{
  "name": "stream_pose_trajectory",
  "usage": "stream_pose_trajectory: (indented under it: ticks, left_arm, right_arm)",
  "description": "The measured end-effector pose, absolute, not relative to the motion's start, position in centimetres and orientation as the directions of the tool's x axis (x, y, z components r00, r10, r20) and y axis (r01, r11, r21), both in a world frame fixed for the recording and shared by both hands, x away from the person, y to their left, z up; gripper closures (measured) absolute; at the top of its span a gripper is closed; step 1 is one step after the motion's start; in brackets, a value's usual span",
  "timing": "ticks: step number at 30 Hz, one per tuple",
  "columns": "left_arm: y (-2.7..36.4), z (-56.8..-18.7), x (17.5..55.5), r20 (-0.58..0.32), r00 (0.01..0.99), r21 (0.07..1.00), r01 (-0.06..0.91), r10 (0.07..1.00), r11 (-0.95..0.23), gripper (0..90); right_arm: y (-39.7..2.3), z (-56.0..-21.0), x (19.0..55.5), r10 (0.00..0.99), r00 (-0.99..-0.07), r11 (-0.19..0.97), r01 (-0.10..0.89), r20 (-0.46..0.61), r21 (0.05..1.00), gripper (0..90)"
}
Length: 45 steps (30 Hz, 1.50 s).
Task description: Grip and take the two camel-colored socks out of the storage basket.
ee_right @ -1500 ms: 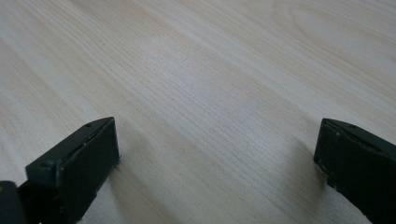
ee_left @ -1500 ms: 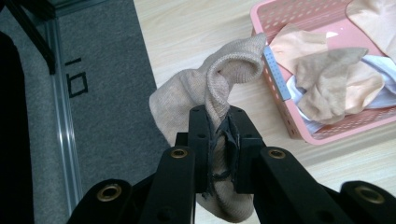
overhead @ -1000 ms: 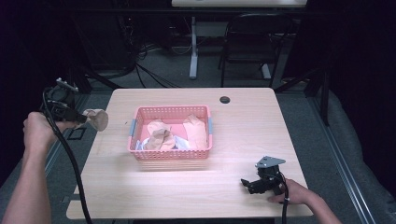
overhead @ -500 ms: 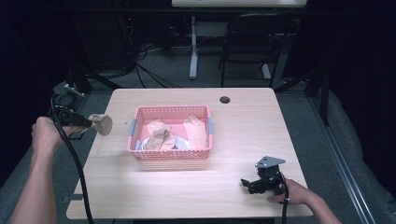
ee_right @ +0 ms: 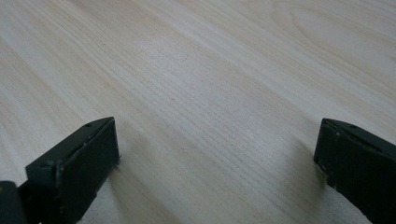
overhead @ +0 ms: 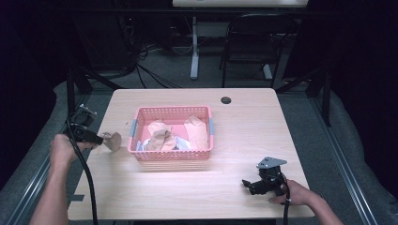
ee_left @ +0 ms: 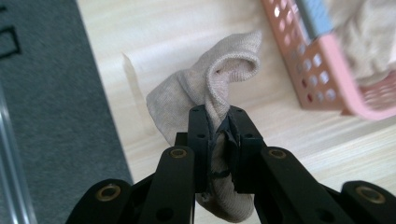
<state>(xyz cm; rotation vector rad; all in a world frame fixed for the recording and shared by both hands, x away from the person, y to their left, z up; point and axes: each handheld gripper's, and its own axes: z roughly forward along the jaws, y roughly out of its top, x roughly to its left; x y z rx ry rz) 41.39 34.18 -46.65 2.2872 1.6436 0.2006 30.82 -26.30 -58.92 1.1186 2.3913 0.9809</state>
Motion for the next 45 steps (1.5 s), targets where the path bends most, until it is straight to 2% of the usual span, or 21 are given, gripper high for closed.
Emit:
stream_pose_trajectory:
  ticks: [17,29,32,34,35,37,38,40,41,42,45]
  left_arm:
    - [34.9,-54.1,40.5,-0.137,0.280,0.260,0.936,0.950,-0.238,79.7]
    - [35.0,-54.8,40.4,-0.157,0.258,0.260,0.942,0.953,-0.213,76.5]
    - [35.0,-54.7,40.3,-0.163,0.251,0.264,0.943,0.954,-0.203,69.5]
    - [35.0,-54.6,40.3,-0.151,0.241,0.267,0.944,0.959,-0.195,51.7]
    - [34.9,-54.5,40.2,-0.144,0.241,0.271,0.942,0.960,-0.196,51.7]
    - [35.0,-54.0,40.1,-0.137,0.240,0.275,0.941,0.961,-0.196,40.4]
    - [35.1,-53.4,40.0,-0.141,0.236,0.295,0.937,0.961,-0.187,31.9]
    - [35.2,-53.0,39.9,-0.141,0.241,0.299,0.935,0.960,-0.191,25.6]
    - [35.1,-52.6,39.9,-0.138,0.241,0.302,0.934,0.961,-0.191,25.6]
    - [35.2,-51.7,39.8,-0.135,0.245,0.320,0.928,0.960,-0.192,16.8]
    - [35.2,-50.6,39.8,-0.124,0.251,0.332,0.922,0.960,-0.198,9.9]
  right_arm:
    - [-26.3,-58.9,30.8,0.769,-0.639,0.458,0.546,-0.004,0.701,0.0]
    - [-26.3,-58.9,30.8,0.769,-0.639,0.458,0.547,-0.004,0.701,0.0]
    - [-26.3,-58.9,30.8,0.769,-0.639,0.457,0.547,-0.003,0.701,0.0]
    - [-26.3,-58.9,30.8,0.769,-0.639,0.458,0.547,-0.003,0.701,0.0]
    - [-26.3,-58.9,30.8,0.769,-0.639,0.458,0.547,-0.003,0.701,0.0]
    - [-26.3,-58.9,30.8,0.769,-0.639,0.458,0.547,-0.003,0.701,0.0]
    - [-26.3,-58.9,30.8,0.769,-0.639,0.458,0.548,-0.003,0.700,0.0]
    - [-26.3,-58.9,30.8,0.770,-0.639,0.456,0.547,-0.002,0.702,0.0]
    - [-26.3,-58.9,30.8,0.770,-0.639,0.456,0.547,-0.002,0.702,0.0]
    - [-26.3,-58.9,30.8,0.769,-0.639,0.456,0.547,0.000,0.702,0.0]
    - [-26.3,-58.9,30.8,0.769,-0.639,0.454,0.546,-0.001,0.703,0.0]
